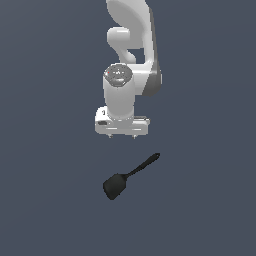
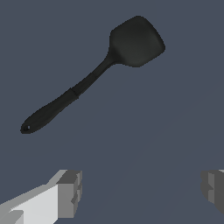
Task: Pick up the object and move it to a goal position.
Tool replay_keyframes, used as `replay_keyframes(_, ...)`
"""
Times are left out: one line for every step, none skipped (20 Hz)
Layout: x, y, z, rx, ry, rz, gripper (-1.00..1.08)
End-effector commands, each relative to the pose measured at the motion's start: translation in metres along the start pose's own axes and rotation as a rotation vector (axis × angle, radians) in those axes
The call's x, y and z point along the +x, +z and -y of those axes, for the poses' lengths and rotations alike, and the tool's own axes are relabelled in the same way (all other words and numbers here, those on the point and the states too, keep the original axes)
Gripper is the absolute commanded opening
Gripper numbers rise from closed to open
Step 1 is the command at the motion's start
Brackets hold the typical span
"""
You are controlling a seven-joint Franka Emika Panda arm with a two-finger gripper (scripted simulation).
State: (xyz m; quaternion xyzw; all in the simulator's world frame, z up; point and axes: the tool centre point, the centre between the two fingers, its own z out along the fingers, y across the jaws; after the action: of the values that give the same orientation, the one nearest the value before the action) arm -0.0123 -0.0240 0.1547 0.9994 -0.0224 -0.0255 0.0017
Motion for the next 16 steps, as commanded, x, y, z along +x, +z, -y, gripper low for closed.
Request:
replay_keyframes(0.0, 0.0, 0.0, 0.0, 0.0, 0.0, 1.0)
replay_keyframes(0.0, 0.0, 0.001, 0.0, -0.002, 0.0, 1.0)
replay_keyframes(0.0, 0.0, 0.002, 0.0, -0.007, 0.0, 1.0)
replay_keyframes(0.0, 0.0, 0.005, -0.001, -0.017, 0.001, 1.0)
replay_keyframes(0.0, -0.001, 0.009, -0.002, -0.029, 0.001, 1.0)
replay_keyframes(0.0, -0.001, 0.014, -0.002, -0.045, 0.002, 1.0)
replay_keyframes(0.0, -0.002, 0.02, -0.003, -0.062, 0.003, 1.0)
replay_keyframes(0.0, -0.002, 0.024, -0.004, -0.075, 0.004, 1.0)
replay_keyframes(0.0, -0.002, 0.027, -0.004, -0.084, 0.004, 1.0)
replay_keyframes(0.0, -0.002, 0.028, -0.005, -0.089, 0.004, 1.0)
replay_keyframes(0.0, -0.002, 0.029, -0.005, -0.091, 0.004, 1.0)
replay_keyframes(0.0, -0.002, 0.028, -0.005, -0.089, 0.004, 1.0)
replay_keyframes(0.0, -0.002, 0.027, -0.005, -0.085, 0.004, 1.0)
replay_keyframes(0.0, -0.002, 0.027, -0.004, -0.082, 0.004, 1.0)
replay_keyframes(0.001, -0.002, 0.027, -0.004, -0.079, 0.004, 1.0)
replay_keyframes(0.002, -0.001, 0.028, -0.004, -0.074, 0.004, 1.0)
